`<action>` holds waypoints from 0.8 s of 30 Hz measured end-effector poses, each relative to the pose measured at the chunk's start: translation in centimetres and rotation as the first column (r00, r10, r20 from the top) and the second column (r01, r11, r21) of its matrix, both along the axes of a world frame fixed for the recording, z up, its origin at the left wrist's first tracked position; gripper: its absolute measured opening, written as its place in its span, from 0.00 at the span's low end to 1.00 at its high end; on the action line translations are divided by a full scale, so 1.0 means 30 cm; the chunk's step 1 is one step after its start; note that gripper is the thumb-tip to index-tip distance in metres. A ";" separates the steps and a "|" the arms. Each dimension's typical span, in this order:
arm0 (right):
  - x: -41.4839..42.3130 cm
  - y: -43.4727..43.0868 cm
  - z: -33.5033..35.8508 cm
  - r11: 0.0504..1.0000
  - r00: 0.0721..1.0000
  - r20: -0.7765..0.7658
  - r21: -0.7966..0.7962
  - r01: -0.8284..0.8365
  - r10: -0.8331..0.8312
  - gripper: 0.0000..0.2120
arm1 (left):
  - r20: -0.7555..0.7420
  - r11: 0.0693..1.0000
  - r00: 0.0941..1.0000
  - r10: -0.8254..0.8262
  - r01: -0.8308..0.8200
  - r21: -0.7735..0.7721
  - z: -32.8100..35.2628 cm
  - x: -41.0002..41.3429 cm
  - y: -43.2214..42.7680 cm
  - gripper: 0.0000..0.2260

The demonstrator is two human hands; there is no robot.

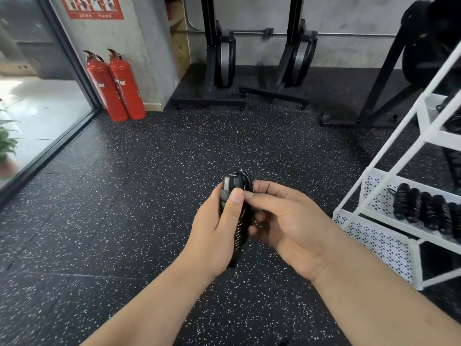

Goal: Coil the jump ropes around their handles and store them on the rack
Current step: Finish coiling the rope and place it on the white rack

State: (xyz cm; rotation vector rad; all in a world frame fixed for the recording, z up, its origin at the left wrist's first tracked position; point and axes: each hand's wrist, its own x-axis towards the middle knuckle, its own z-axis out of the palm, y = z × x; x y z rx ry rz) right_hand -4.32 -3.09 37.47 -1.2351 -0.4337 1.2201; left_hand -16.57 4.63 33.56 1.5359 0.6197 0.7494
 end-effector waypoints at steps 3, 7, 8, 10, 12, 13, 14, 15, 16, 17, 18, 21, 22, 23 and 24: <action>-0.010 0.005 -0.003 0.999 0.999 0.001 0.026 0.038 -0.038 0.07 | 0.013 1.000 1.000 0.000 0.000 -0.024 0.005 0.002 0.004 0.18; -0.015 0.010 -0.010 0.996 0.997 -0.001 0.044 0.071 -0.071 0.10 | -0.068 0.995 0.997 0.036 -0.029 0.097 -0.008 -0.004 0.015 0.19; -0.017 0.010 -0.010 0.996 0.997 0.011 0.045 0.079 -0.080 0.10 | -0.094 0.990 0.995 0.046 -0.033 0.134 -0.008 -0.006 0.017 0.20; -0.024 0.009 -0.011 0.994 0.993 0.055 0.033 0.102 -0.103 0.09 | -0.126 0.983 0.991 0.054 -0.031 0.180 -0.004 -0.009 0.019 0.21; -0.024 0.010 -0.013 0.991 0.985 0.109 0.010 0.133 -0.134 0.08 | -0.141 0.976 0.988 0.066 -0.034 0.217 0.005 -0.012 0.018 0.18; -0.022 0.011 -0.013 0.990 0.982 0.128 0.001 0.139 -0.138 0.08 | -0.144 0.970 0.987 0.078 -0.042 0.239 0.011 -0.014 0.019 0.16; -0.018 0.010 -0.012 0.992 0.982 0.138 -0.007 0.130 -0.128 0.08 | -0.146 0.963 0.985 0.093 -0.052 0.263 0.015 -0.016 0.019 0.14; -0.014 0.011 -0.008 0.994 0.984 0.140 -0.015 0.111 -0.108 0.08 | -0.149 0.957 0.983 0.107 -0.061 0.285 0.018 -0.018 0.019 0.13; -0.010 0.012 -0.004 0.996 0.987 0.139 -0.021 0.089 -0.086 0.08 | -0.152 0.951 0.981 0.117 -0.067 0.302 0.021 -0.019 0.019 0.12; -0.006 0.012 0.000 0.997 0.988 0.137 -0.027 0.073 -0.068 0.08 | -0.153 0.947 0.980 0.123 -0.070 0.312 0.022 -0.020 0.018 0.11; -0.003 0.013 0.001 0.997 0.989 0.136 -0.033 0.062 -0.057 0.08 | -0.159 0.944 0.979 0.126 -0.069 0.321 0.022 -0.021 0.019 0.10; -0.002 0.017 -0.005 0.997 0.989 0.139 -0.053 0.062 -0.055 0.10 | -0.179 0.935 0.975 0.131 -0.062 0.348 0.013 -0.021 0.022 0.07; -0.005 0.018 -0.009 0.996 0.987 0.147 -0.058 0.073 -0.064 0.11 | -0.194 0.931 0.972 0.131 -0.054 0.361 0.009 -0.021 0.022 0.07; -0.007 0.016 -0.012 0.995 0.984 0.165 -0.059 0.083 -0.072 0.11 | -0.203 0.927 0.970 0.133 -0.049 0.371 0.006 -0.019 0.022 0.08; -0.008 0.015 -0.015 0.995 0.978 0.197 -0.055 0.089 -0.076 0.10 | -0.203 0.929 0.970 0.134 -0.052 0.366 0.007 -0.018 0.020 0.09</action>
